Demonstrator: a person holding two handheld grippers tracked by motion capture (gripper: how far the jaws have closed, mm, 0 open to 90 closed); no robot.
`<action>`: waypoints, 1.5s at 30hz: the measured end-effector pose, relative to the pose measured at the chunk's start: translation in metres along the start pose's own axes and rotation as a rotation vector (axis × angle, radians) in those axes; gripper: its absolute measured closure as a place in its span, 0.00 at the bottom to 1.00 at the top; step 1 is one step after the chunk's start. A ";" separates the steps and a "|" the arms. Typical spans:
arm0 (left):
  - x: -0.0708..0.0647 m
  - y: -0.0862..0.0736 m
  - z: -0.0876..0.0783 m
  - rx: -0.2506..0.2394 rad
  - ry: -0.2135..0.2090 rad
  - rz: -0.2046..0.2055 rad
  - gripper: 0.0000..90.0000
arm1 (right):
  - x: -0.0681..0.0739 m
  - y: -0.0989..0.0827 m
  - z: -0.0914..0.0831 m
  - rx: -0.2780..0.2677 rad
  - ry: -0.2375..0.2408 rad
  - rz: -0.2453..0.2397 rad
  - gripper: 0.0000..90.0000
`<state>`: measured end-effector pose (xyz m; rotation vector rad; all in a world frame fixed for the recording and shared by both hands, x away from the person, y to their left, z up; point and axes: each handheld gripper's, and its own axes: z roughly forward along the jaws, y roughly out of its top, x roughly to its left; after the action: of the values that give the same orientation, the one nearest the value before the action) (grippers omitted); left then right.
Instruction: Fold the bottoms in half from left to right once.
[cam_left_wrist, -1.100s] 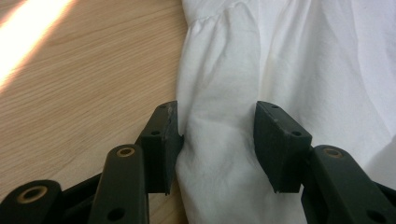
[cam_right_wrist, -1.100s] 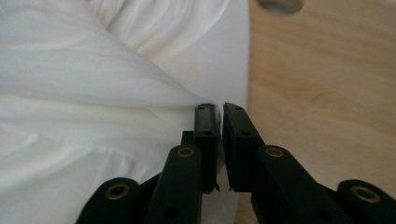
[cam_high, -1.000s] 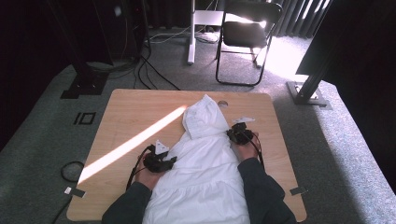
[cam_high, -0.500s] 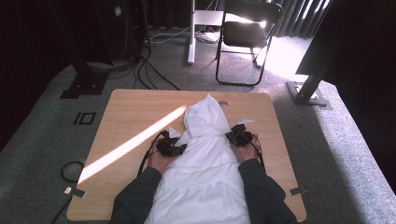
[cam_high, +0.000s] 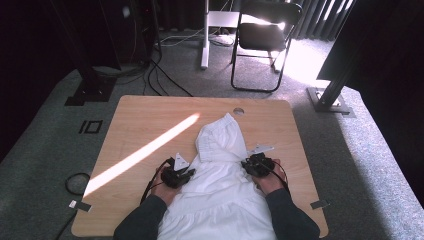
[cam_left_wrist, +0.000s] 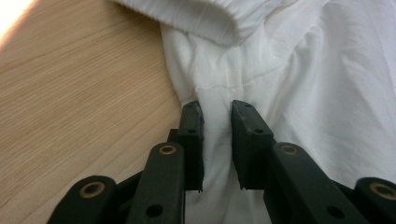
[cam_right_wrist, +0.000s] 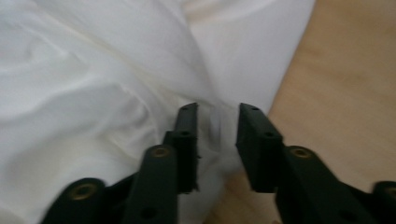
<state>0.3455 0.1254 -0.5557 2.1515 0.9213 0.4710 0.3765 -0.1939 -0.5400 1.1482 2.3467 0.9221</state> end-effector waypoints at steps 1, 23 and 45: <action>0.000 0.000 0.001 -0.002 -0.001 -0.002 0.83 | 0.001 0.003 -0.005 -0.035 -0.012 -0.005 0.67; -0.003 0.000 0.002 -0.014 0.026 0.011 0.84 | 0.048 0.086 0.046 -0.143 0.171 -0.244 0.89; -0.001 0.001 -0.002 0.016 0.037 -0.077 0.59 | -0.084 0.083 0.038 -0.176 -0.012 0.265 0.56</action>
<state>0.3435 0.1252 -0.5536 2.1199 1.0281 0.4684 0.4946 -0.2080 -0.5062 1.4071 2.0871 1.1808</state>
